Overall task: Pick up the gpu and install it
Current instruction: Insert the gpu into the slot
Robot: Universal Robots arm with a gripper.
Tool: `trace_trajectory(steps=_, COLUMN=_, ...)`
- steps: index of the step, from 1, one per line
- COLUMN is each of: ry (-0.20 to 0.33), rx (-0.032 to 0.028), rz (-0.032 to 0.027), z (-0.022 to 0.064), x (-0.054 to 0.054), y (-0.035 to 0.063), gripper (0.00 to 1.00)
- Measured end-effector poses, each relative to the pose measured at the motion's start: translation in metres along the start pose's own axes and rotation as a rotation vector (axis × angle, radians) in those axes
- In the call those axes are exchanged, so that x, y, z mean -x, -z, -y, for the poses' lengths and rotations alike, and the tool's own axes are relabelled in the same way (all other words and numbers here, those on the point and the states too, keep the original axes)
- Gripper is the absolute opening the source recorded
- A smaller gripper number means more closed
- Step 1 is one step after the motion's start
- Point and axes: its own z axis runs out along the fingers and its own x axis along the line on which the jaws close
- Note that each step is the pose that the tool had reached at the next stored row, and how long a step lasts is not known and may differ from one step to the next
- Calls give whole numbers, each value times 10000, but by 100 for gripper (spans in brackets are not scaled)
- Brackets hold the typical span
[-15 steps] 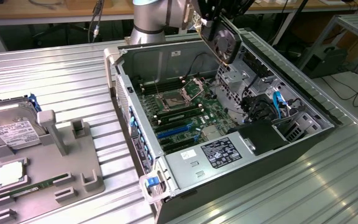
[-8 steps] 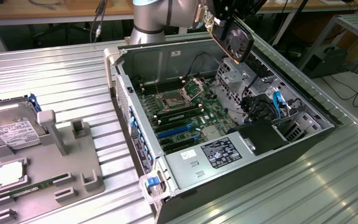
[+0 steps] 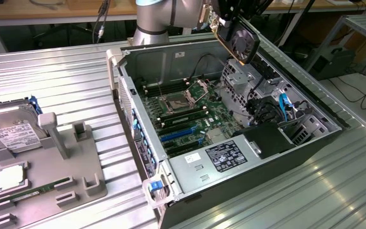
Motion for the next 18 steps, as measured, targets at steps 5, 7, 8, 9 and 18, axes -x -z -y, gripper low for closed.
trace_trajectory(steps=5, ry=3, rx=0, rz=0, z=0, x=0, y=0, gripper=28)
trace_trajectory(steps=7, ry=17, rx=1, rz=0, z=0, x=0, y=0, gripper=28)
trace_trajectory(steps=8, ry=86, rx=2, rz=-3, z=0, x=1, y=0, gripper=28)
trace_trajectory(steps=9, ry=125, rx=4, rz=-5, z=0, x=1, y=0, gripper=28)
trace_trajectory(steps=18, ry=1320, rx=35, rz=-53, z=0, x=1, y=-1, gripper=28)
